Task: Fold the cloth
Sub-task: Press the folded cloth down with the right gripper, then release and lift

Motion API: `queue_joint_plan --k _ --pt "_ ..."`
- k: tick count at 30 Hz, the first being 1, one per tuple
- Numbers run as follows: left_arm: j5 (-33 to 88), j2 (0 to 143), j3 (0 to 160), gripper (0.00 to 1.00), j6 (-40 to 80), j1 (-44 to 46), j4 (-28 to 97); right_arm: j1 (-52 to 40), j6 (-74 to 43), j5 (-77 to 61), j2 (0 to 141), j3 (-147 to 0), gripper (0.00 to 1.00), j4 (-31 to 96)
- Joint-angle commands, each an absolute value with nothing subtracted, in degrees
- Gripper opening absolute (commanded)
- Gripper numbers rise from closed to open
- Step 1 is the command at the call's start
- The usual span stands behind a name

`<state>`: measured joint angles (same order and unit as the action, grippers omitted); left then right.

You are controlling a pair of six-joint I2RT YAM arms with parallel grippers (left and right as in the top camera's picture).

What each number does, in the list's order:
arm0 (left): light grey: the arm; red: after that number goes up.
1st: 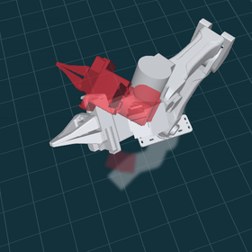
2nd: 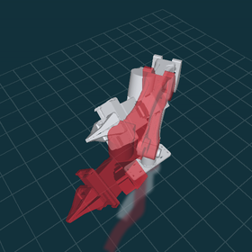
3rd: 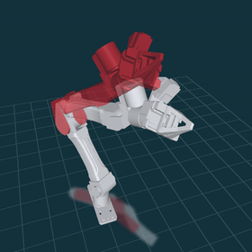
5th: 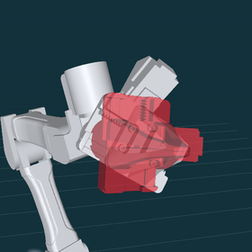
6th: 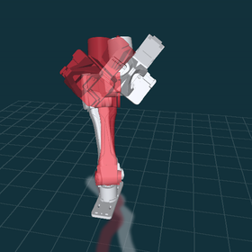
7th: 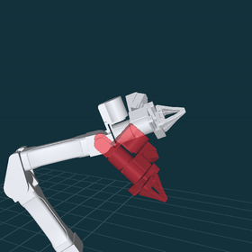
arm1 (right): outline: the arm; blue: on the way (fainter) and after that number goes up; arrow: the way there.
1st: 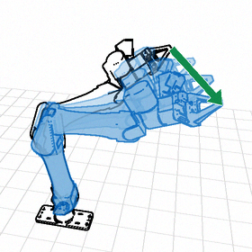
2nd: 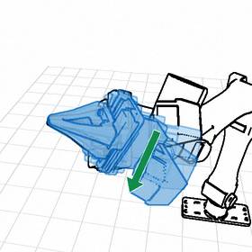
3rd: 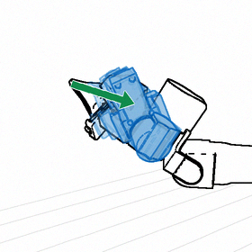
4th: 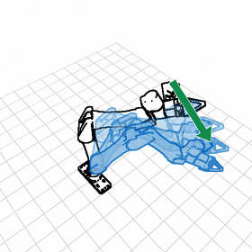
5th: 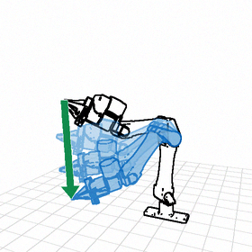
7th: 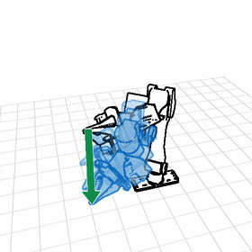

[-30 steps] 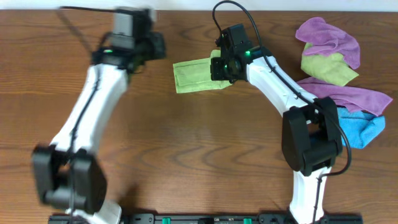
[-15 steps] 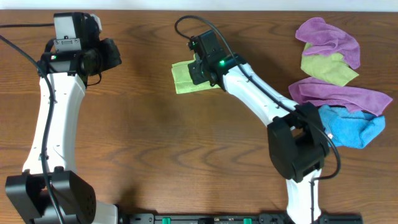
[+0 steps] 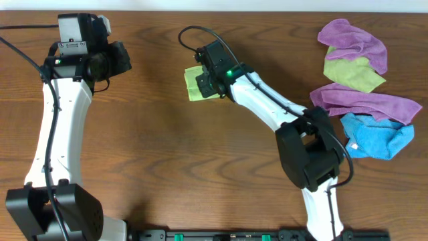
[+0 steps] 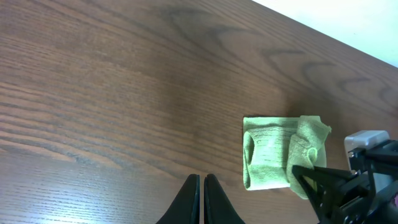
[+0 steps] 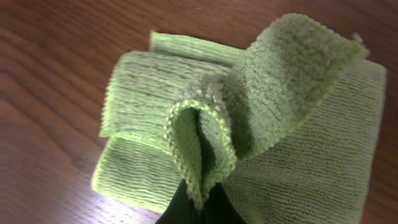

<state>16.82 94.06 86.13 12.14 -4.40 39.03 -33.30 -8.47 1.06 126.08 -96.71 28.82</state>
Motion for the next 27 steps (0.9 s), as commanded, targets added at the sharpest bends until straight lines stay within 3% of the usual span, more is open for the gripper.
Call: queue_joint_plan --k 1,5,7,8,10,11,13,22,27 --pt "17.65 92.88 86.43 0.06 11.53 -4.6 39.27 -34.28 -7.64 0.03 127.24 -97.69 0.01 28.03" --pt "17.65 92.88 86.43 0.06 11.53 -4.6 39.29 -34.48 -7.66 -1.78 127.79 -97.69 0.01 27.51" --pt "17.65 92.88 86.43 0.06 11.53 -4.6 39.31 -34.59 -7.66 -1.96 127.81 -97.69 0.09 27.18" --pt "17.63 92.88 86.41 0.06 11.53 -4.6 39.31 -34.63 -7.66 -2.52 127.79 -97.69 0.22 26.94" --pt "17.63 92.88 86.43 0.06 11.53 -4.6 39.31 -34.65 -7.64 -5.45 127.81 -97.69 0.63 26.72" --pt "17.63 92.88 86.43 0.06 11.53 -4.6 39.31 -34.65 -7.64 -7.49 127.81 -97.71 0.72 26.72" --pt "17.58 92.88 86.43 0.06 11.51 -4.6 39.29 -34.63 -7.64 -12.69 127.81 -97.69 0.82 26.55" --pt "17.3 92.9 86.41 0.07 8.01 -4.6 39.33 -33.45 -9.54 -17.45 127.35 -98.04 0.86 26.63" --pt "14.85 93.73 86.39 0.15 7.27 -4.6 40.95 -30.81 -9.39 -17.34 123.76 -101.58 0.87 31.31"
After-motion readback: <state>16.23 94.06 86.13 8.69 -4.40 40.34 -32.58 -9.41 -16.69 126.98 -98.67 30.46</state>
